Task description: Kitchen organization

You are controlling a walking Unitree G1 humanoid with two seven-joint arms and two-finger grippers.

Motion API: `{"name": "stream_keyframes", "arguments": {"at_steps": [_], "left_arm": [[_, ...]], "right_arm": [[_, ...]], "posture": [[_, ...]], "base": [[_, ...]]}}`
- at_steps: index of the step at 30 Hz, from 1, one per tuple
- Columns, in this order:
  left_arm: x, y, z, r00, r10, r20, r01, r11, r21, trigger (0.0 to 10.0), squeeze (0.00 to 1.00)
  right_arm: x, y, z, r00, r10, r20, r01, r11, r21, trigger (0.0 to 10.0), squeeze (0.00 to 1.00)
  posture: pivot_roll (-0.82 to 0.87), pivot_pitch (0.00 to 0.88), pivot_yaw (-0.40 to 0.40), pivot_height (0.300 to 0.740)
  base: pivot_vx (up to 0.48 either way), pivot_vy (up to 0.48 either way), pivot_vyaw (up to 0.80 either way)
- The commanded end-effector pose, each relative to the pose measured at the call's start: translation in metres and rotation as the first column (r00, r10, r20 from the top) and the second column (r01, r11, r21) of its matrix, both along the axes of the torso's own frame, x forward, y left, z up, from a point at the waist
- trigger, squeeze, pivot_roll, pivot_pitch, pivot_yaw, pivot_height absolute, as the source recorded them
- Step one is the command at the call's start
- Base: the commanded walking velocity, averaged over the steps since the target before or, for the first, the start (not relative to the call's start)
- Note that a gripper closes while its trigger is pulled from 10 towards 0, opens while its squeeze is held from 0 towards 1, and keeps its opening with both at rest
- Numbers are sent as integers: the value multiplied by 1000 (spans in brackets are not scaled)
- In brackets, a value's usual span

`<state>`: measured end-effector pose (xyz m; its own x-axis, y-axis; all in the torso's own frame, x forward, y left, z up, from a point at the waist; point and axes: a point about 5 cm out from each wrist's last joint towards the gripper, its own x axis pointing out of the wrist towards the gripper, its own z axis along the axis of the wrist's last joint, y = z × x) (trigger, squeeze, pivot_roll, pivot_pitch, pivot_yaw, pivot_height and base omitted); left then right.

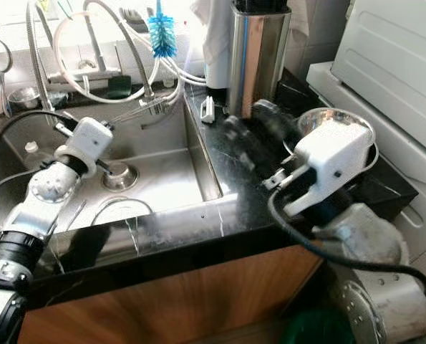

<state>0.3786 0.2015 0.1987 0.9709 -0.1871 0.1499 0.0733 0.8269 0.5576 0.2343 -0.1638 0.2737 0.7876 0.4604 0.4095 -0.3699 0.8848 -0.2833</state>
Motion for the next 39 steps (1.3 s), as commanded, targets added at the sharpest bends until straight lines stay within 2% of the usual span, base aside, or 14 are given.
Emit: {"name": "stream_keyframes", "arguments": {"at_steps": [1, 6, 9, 16, 18, 21, 24, 25, 26, 27, 28, 29, 30, 39], "left_arm": [[3, 10, 0, 999, 35, -39, -38, 996, -78, 10000, 0], [1, 24, -9, 993, 55, -100, -76, 973, -217, 10000, 0], [0, 28, -11, 993, 56, -103, -82, 962, -261, 10000, 0], [-4, 38, -26, 985, 82, -150, -132, 921, -367, 10000, 0], [-5, 42, -33, 974, 84, -212, -174, 876, -449, 10000, 0], [-6, 47, -40, 959, 117, -260, -220, 884, -413, 10000, 0], [-6, 46, -42, 957, 104, -272, -223, 863, -453, 10000, 0], [-6, 45, -43, 954, 97, -284, -222, 866, -449, 10000, 169], [-6, 45, -44, 952, 93, -291, -220, 870, -441, 10000, 192], [-7, 43, -46, 951, 86, -298, -217, 872, -440, 10000, 522], [-7, 43, -46, 949, 86, -302, -218, 874, -435, 10000, 522], [-7, 42, -47, 949, 80, -306, -214, 875, -435, 10000, 925], [-7, 41, -47, 948, 76, -308, -211, 876, -434, 10000, 1000], [-8, 40, -50, 945, 73, -319, -213, 877, -430, 10000, 1000]], "right_arm": [[2, -11, 4, 994, -110, 23, 109, 994, 9, 10000, 0], [2, -32, -18, 943, -330, -40, 332, 942, 48, 10000, 0], [0, -39, -28, 924, -374, -82, 380, 922, 72, 10000, 0], [-1, -42, -56, 893, -418, -169, 433, 899, 63, 10000, 0], [-2, -42, -68, 875, -437, -209, 460, 885, 77, 10000, 0], [-3, -43, -76, 866, -442, -234, 470, 879, 79, 10000, 0], [-3, -43, -80, 861, -445, -245, 476, 876, 82, 10000, 0], [-3, -43, -81, 857, -450, -251, 482, 872, 84, 10000, 0], [-2, -44, -83, 852, -455, -257, 489, 868, 83, 10000, 0], [-2, -43, -86, 850, -456, -263, 491, 867, 83, 10000, 0], [-2, -43, -87, 850, -455, -265, 490, 867, 84, 10000, 0], [-2, -42, -87, 851, -454, -266, 488, 869, 80, 10000, 0], [-2, -42, -87, 851, -453, -267, 488, 869, 79, 10000, 0], [0, -44, -87, 850, -457, -262, 490, 868, 76, 10000, 0]], "posture": [[9, 24, 46, 740], [2, 30, 42, 740], [2, 35, 38, 740], [3, 45, 37, 740], [1, 48, 36, 740], [3, 51, 35, 740], [4, 59, 34, 740], [4, 59, 35, 740], [4, 60, 34, 740], [4, 60, 33, 740], [4, 61, 33, 740], [4, 61, 32, 740], [3, 61, 30, 740], [2, 56, 24, 740]], "base": [[0, 0, 0], [0, 0, 0], [0, 0, 0], [0, 0, 0], [0, 0, 0], [0, 0, 0], [0, 0, 0], [0, 0, 0], [0, 0, 0], [0, 0, 0], [0, 0, 0], [0, 0, 0], [0, 0, 0], [0, 0, 0]]}}
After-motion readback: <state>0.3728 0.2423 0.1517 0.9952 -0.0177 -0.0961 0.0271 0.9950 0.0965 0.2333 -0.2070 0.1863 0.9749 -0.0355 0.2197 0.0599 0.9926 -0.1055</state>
